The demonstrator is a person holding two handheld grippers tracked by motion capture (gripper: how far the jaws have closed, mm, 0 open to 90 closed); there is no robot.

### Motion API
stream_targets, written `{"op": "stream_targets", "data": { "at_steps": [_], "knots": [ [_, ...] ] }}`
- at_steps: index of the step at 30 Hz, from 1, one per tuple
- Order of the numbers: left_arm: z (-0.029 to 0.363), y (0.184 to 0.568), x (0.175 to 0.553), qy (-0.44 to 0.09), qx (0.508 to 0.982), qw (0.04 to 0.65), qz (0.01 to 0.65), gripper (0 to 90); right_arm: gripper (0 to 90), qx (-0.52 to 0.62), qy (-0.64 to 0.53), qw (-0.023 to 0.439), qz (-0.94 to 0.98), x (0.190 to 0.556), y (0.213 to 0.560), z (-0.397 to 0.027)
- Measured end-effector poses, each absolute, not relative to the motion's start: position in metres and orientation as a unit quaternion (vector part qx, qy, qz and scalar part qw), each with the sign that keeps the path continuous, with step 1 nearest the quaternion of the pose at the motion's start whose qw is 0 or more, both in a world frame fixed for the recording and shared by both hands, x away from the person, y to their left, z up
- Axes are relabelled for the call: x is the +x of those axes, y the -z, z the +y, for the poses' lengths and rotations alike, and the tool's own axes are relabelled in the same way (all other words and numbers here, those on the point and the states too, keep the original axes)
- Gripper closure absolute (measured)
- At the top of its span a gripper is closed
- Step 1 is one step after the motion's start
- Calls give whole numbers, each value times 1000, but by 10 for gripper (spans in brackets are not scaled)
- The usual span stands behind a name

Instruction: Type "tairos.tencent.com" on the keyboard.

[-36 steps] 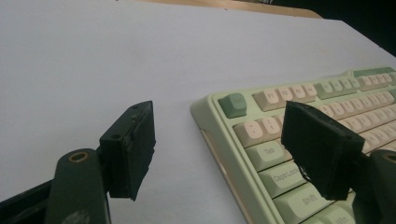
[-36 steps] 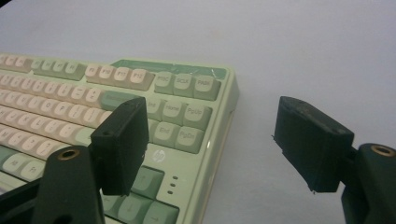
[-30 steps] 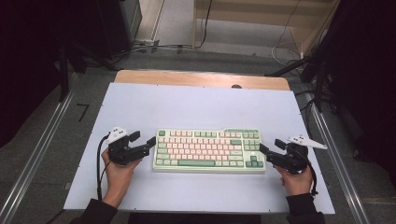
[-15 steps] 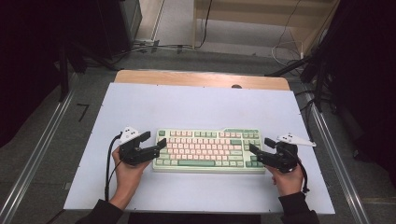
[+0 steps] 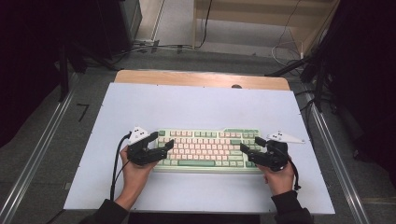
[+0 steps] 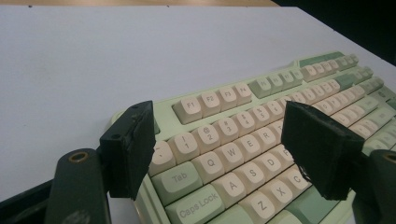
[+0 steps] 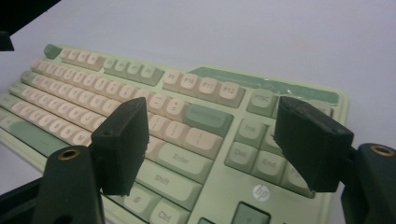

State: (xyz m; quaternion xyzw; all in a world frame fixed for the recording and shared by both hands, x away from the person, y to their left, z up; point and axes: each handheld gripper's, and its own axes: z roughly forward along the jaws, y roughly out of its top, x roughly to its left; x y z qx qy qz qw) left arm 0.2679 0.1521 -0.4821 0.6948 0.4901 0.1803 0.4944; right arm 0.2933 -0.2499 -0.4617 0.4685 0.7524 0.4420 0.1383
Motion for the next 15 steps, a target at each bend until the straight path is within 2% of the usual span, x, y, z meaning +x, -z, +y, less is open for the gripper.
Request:
{"op": "stream_targets", "data": {
  "at_steps": [15],
  "knots": [
    [147,483,268,-178,698,494,487,269,282,442,-448,120,768,296,462,-221]
  ]
}}
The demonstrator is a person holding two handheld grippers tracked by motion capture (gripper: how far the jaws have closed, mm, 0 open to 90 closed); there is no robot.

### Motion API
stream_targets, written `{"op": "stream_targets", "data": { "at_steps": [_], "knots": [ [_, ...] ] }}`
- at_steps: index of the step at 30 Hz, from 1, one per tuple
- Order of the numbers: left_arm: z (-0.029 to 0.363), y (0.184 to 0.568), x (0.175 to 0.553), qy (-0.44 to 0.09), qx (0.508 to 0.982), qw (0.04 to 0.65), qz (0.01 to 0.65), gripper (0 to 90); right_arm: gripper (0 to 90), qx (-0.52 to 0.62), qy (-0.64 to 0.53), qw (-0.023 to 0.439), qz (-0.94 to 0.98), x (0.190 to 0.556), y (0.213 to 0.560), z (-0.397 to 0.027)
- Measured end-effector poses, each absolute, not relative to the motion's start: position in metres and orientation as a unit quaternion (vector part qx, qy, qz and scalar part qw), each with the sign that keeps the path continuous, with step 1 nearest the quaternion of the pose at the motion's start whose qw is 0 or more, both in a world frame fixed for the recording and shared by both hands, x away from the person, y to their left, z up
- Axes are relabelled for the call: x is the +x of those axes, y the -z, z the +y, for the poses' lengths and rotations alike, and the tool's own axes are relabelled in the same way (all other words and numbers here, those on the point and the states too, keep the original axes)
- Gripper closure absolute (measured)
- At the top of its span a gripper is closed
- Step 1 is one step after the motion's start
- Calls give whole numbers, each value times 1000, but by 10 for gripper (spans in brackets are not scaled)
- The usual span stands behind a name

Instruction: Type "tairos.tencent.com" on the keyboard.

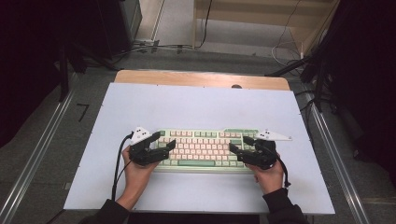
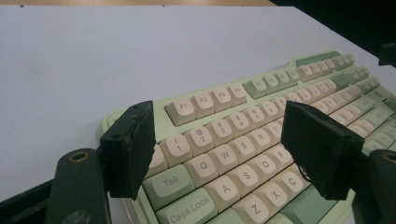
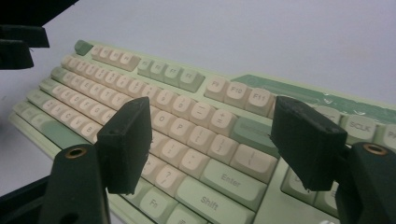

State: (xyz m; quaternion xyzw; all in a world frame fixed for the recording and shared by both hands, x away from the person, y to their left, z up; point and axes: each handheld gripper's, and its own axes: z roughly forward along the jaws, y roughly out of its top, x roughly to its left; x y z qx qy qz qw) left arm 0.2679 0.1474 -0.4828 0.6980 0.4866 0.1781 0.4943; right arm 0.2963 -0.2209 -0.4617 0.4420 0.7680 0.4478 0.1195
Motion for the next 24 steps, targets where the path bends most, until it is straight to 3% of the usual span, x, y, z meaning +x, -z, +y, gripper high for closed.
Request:
{"op": "stream_targets", "data": {
  "at_steps": [13,16,19,23,24],
  "knots": [
    [149,482,267,-179,696,497,486,270,384,416,-453,96,783,298,463,-195],
    [148,483,267,-178,699,496,485,274,482,407,-453,94,787,297,463,-191],
    [148,483,267,-176,698,499,483,295,637,401,-459,86,788,298,463,-191],
    [146,482,268,-172,701,505,473,395,868,394,-460,85,791,297,463,-189],
    [145,482,269,-164,703,511,466,432,874,391,-459,86,793,297,463,-189]
  ]
}}
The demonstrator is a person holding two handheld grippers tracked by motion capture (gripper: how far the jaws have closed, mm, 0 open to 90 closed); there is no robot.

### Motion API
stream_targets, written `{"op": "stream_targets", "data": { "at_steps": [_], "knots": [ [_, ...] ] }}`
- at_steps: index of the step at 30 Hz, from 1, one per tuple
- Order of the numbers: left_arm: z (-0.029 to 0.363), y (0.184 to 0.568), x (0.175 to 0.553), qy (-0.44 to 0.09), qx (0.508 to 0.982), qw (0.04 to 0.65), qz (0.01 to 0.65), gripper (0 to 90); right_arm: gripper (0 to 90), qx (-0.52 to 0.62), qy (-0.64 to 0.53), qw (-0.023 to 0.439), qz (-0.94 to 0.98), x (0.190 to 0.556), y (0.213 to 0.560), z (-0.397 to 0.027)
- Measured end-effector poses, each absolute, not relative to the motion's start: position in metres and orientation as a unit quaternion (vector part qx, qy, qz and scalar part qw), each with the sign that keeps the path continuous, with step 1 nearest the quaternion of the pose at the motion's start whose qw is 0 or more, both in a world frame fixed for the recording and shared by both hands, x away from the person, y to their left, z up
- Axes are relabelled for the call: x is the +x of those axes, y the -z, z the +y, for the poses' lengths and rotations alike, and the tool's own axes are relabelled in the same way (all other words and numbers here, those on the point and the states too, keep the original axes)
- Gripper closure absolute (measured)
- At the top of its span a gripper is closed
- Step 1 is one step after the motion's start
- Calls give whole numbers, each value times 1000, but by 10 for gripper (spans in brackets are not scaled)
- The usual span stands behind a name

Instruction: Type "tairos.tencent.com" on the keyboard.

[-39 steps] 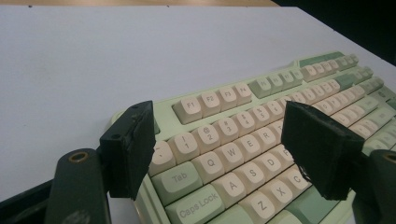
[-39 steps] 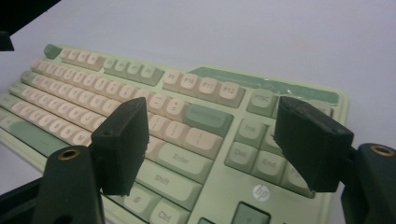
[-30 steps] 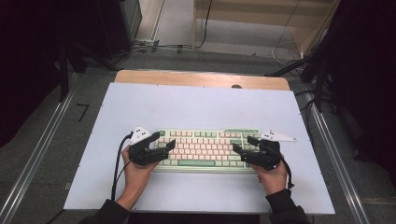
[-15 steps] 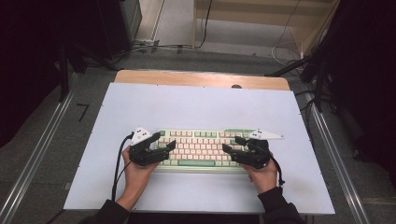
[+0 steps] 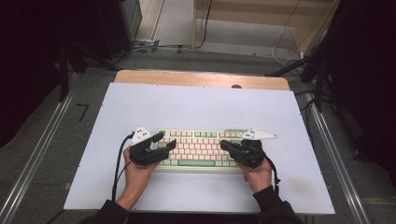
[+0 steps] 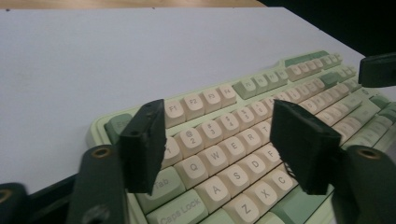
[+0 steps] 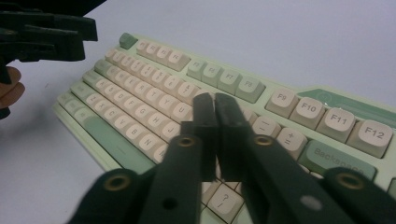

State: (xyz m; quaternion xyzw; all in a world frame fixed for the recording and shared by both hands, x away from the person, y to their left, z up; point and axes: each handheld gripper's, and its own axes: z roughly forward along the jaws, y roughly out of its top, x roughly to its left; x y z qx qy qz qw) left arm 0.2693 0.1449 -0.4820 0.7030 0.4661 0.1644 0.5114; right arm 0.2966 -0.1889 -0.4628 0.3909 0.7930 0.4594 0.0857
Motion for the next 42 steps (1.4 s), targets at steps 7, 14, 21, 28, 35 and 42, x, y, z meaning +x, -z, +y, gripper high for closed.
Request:
{"op": "stream_targets", "data": {
  "at_steps": [7,14,21,28,35,42],
  "knots": [
    [129,481,280,-137,717,513,451,494,874,387,-456,85,797,296,463,-188],
    [110,480,286,-147,734,496,439,506,346,413,-453,96,784,299,463,-191],
    [100,481,291,-125,757,483,421,877,318,429,-451,97,777,300,465,-197],
    [88,483,299,-98,779,461,413,900,318,432,-448,100,776,297,466,-201],
    [79,489,305,-97,797,429,413,900,318,437,-445,100,775,294,467,-205],
    [78,490,308,-90,803,419,414,900,318,440,-445,101,774,293,467,-206]
  ]
}}
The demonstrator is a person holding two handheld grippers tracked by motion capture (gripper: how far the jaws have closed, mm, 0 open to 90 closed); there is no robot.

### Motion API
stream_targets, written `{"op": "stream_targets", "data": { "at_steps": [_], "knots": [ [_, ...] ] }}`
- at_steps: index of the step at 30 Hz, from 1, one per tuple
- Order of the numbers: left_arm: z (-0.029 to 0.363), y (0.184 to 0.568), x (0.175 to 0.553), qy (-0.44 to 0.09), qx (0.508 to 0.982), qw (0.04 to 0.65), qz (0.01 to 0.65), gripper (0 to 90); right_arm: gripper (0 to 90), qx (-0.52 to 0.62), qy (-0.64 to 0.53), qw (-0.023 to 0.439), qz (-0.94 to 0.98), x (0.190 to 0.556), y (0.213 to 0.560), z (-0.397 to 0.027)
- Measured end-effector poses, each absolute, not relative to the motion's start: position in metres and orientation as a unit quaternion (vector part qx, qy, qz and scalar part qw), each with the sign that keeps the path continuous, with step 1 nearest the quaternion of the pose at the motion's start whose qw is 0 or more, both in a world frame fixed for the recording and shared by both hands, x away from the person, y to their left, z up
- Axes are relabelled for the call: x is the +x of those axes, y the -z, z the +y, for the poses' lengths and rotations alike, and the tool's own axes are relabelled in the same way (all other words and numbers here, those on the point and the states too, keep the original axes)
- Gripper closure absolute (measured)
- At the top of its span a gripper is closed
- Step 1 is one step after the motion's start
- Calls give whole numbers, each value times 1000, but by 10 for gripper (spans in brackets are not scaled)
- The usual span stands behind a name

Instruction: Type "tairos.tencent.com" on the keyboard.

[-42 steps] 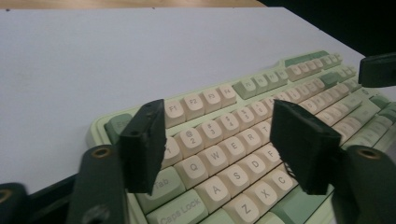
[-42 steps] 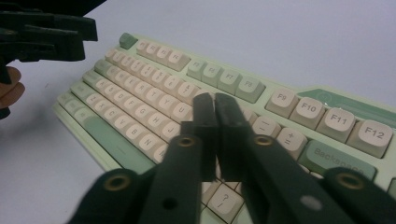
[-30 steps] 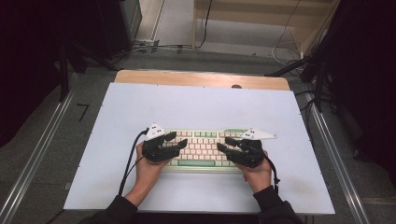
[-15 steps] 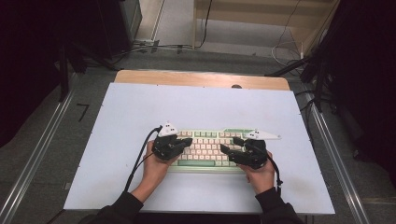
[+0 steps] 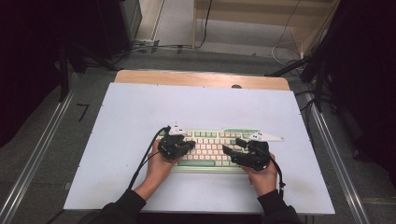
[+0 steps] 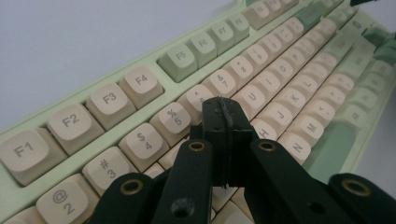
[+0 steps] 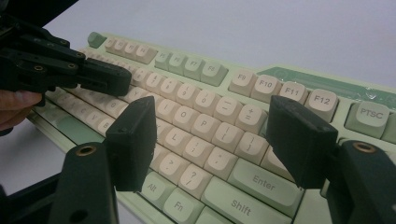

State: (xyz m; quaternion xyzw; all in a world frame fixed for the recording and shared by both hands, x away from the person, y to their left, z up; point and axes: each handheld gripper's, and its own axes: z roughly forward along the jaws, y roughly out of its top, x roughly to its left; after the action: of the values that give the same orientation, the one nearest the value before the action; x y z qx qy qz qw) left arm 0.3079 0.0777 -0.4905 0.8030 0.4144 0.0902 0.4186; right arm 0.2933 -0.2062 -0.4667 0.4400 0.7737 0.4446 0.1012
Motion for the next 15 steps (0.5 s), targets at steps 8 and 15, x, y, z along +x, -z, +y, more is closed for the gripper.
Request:
{"op": "stream_targets", "data": {
  "at_steps": [8,15],
  "knots": [
    [85,479,303,-93,780,454,420,708,318,439,-447,102,772,293,466,-208],
    [95,476,300,-91,754,480,440,485,309,439,-443,103,775,293,467,-207]
  ]
}}
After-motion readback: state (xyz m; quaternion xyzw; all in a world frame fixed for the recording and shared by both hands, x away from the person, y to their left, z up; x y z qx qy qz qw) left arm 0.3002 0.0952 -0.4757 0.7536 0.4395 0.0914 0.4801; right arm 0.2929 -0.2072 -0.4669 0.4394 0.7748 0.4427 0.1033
